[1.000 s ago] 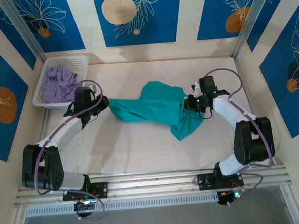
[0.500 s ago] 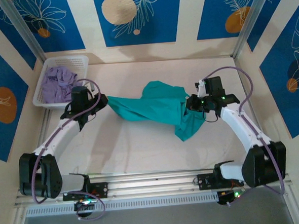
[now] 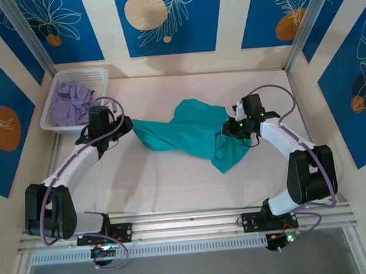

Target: Fold the inside-out t-shirt

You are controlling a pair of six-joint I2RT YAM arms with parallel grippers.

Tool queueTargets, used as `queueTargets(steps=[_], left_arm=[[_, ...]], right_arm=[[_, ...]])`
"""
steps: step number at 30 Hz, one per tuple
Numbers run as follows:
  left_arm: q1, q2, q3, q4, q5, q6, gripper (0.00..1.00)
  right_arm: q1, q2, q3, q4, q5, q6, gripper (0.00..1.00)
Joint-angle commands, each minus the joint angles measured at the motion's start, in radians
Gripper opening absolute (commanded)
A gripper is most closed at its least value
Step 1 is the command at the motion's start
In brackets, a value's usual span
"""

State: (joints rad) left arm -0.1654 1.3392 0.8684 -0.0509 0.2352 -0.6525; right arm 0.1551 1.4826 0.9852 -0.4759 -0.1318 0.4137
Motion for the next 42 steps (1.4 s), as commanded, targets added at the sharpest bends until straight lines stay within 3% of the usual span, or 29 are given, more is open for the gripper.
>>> queueTargets(steps=[1, 13, 33, 42], left_arm=[[0.009, 0.007, -0.011, 0.013, 0.016, 0.013, 0.0], [0.009, 0.012, -0.01, 0.016, 0.016, 0.014, 0.0], [0.01, 0.012, -0.02, 0.022, 0.016, 0.016, 0.0], [0.009, 0.018, -0.022, 0.025, 0.018, 0.016, 0.0]], right_arm=[[-0.002, 0.012, 0.007, 0.01, -0.025, -0.012, 0.22], [0.016, 0.026, -0.038, 0.033, -0.032, -0.015, 0.3], [0.07, 0.05, -0.013, 0.04, -0.035, -0.012, 0.3], [0.072, 0.028, -0.005, 0.042, -0.04, -0.013, 0.09]])
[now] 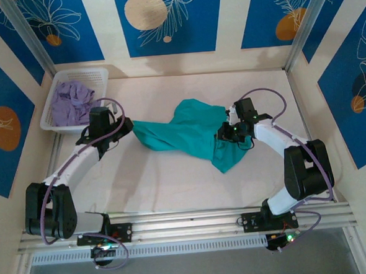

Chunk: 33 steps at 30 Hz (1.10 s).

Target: Fold the inside-out t-shirt

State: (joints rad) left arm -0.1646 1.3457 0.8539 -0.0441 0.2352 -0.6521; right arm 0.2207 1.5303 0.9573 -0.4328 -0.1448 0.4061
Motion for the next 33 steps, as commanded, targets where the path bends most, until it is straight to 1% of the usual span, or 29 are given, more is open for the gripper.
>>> queueTargets(steps=[1, 4, 8, 12, 15, 17, 19, 21, 25, 27, 30, 33], left_arm=[[0.009, 0.012, -0.007, 0.019, 0.017, 0.016, 0.0], [0.009, 0.009, -0.006, 0.017, 0.019, 0.015, 0.0], [0.01, -0.011, -0.001, 0.002, 0.018, 0.015, 0.0], [0.014, -0.069, -0.011, -0.016, 0.015, 0.004, 0.0], [0.02, -0.121, -0.005, -0.054, 0.006, -0.022, 0.0], [0.023, -0.165, 0.015, -0.08, 0.009, -0.035, 0.0], [0.028, -0.222, 0.052, -0.103, -0.014, -0.053, 0.0], [0.027, -0.28, 0.094, -0.123, -0.057, -0.068, 0.0], [0.031, -0.369, 0.227, -0.173, -0.201, -0.062, 0.0], [0.034, -0.38, 0.322, -0.208, -0.25, -0.046, 0.0], [0.036, -0.37, 0.473, -0.236, -0.286, -0.019, 0.0], [0.037, -0.331, 0.606, -0.275, -0.318, 0.02, 0.0]], right_arm=[[0.006, -0.03, 0.023, -0.006, -0.027, -0.006, 0.06], [0.003, -0.076, 0.016, -0.022, -0.033, -0.008, 0.0], [-0.011, -0.181, -0.022, -0.049, -0.047, -0.006, 0.0], [-0.031, -0.304, -0.116, -0.058, -0.056, 0.028, 0.0], [-0.075, -0.378, -0.17, -0.063, -0.116, 0.059, 0.0], [-0.111, -0.446, -0.157, -0.085, -0.178, 0.073, 0.0], [-0.139, -0.526, -0.09, -0.12, -0.22, 0.09, 0.0], [-0.157, -0.588, -0.005, -0.158, -0.235, 0.104, 0.0], [-0.192, -0.634, 0.232, -0.202, -0.236, 0.124, 0.0], [-0.213, -0.628, 0.337, -0.207, -0.231, 0.139, 0.0], [-0.238, -0.613, 0.471, -0.204, -0.224, 0.163, 0.0], [-0.25, -0.604, 0.534, -0.194, -0.222, 0.192, 0.0]])
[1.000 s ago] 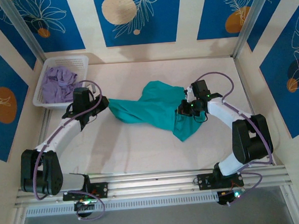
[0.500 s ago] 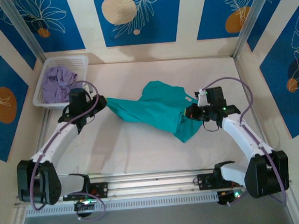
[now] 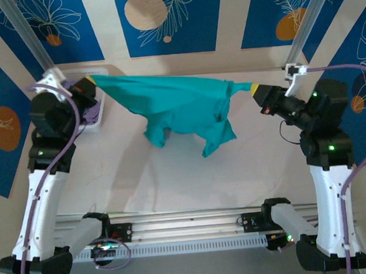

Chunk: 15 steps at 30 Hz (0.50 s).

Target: Fold the inside-out t-shirt

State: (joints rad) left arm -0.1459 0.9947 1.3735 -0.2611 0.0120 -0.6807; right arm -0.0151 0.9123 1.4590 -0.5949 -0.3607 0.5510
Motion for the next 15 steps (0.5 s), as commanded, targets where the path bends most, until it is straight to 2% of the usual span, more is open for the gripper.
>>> queueTargets(steps=[1, 8, 15], left_arm=[[0.018, 0.036, 0.114, -0.07, -0.104, 0.059, 0.0], [0.018, 0.139, 0.124, -0.114, -0.068, 0.106, 0.0], [0.018, 0.121, 0.045, -0.087, -0.001, 0.119, 0.0]], right_arm=[[-0.014, 0.016, 0.035, -0.03, -0.01, 0.056, 0.0], [-0.014, -0.012, -0.096, 0.008, -0.07, 0.097, 0.0], [-0.022, -0.073, -0.078, -0.041, 0.039, 0.053, 0.0]])
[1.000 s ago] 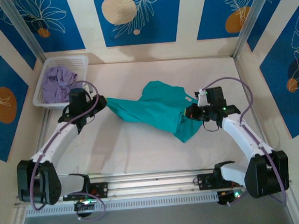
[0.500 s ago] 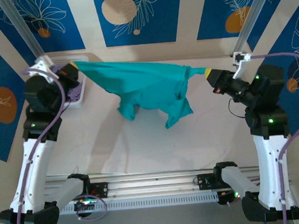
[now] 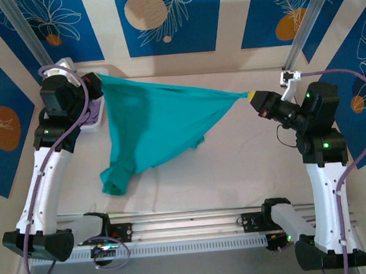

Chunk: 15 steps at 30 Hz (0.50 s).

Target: Fold the inside-out t-shirt

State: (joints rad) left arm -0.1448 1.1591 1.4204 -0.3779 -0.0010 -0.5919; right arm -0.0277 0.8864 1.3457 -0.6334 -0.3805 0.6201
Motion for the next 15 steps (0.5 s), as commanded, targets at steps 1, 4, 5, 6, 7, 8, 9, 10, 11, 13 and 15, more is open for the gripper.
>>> queueTargets(steps=[1, 4, 5, 6, 7, 8, 9, 10, 11, 13, 15], left_arm=[[0.016, -0.042, -0.014, 0.042, 0.009, 0.03, 0.0], [0.017, 0.013, -0.007, 0.08, -0.009, 0.032, 0.0], [0.017, 0.052, 0.018, 0.084, -0.01, 0.034, 0.0], [0.016, 0.104, 0.06, 0.086, -0.001, 0.034, 0.0], [0.017, 0.163, 0.118, 0.09, 0.01, 0.032, 0.0], [0.016, 0.225, 0.175, 0.095, 0.019, 0.031, 0.0], [0.017, 0.298, 0.262, 0.089, 0.03, 0.031, 0.0], [0.016, 0.385, 0.379, 0.061, 0.039, 0.04, 0.0], [0.016, 0.466, 0.501, 0.02, 0.047, 0.05, 0.0], [0.018, 0.633, 0.827, -0.095, 0.08, 0.067, 0.0], [0.017, 0.77, 1.144, -0.198, 0.109, 0.071, 0.0]], right_arm=[[-0.009, -0.044, 0.042, 0.003, 0.073, -0.017, 0.0], [-0.009, -0.002, 0.057, 0.056, 0.109, -0.017, 0.0], [-0.009, 0.022, 0.068, 0.08, 0.123, -0.017, 0.0], [-0.009, 0.063, 0.087, 0.105, 0.138, -0.017, 0.0], [-0.009, 0.112, 0.113, 0.135, 0.152, -0.018, 0.0], [-0.009, 0.159, 0.139, 0.163, 0.164, -0.018, 0.0], [-0.009, 0.218, 0.176, 0.2, 0.177, -0.022, 0.0], [-0.011, 0.277, 0.219, 0.241, 0.185, -0.022, 0.0], [-0.01, 0.325, 0.262, 0.268, 0.187, -0.019, 0.0], [-0.012, 0.41, 0.377, 0.307, 0.184, -0.017, 0.0], [-0.01, 0.453, 0.482, 0.309, 0.187, -0.023, 0.0]])
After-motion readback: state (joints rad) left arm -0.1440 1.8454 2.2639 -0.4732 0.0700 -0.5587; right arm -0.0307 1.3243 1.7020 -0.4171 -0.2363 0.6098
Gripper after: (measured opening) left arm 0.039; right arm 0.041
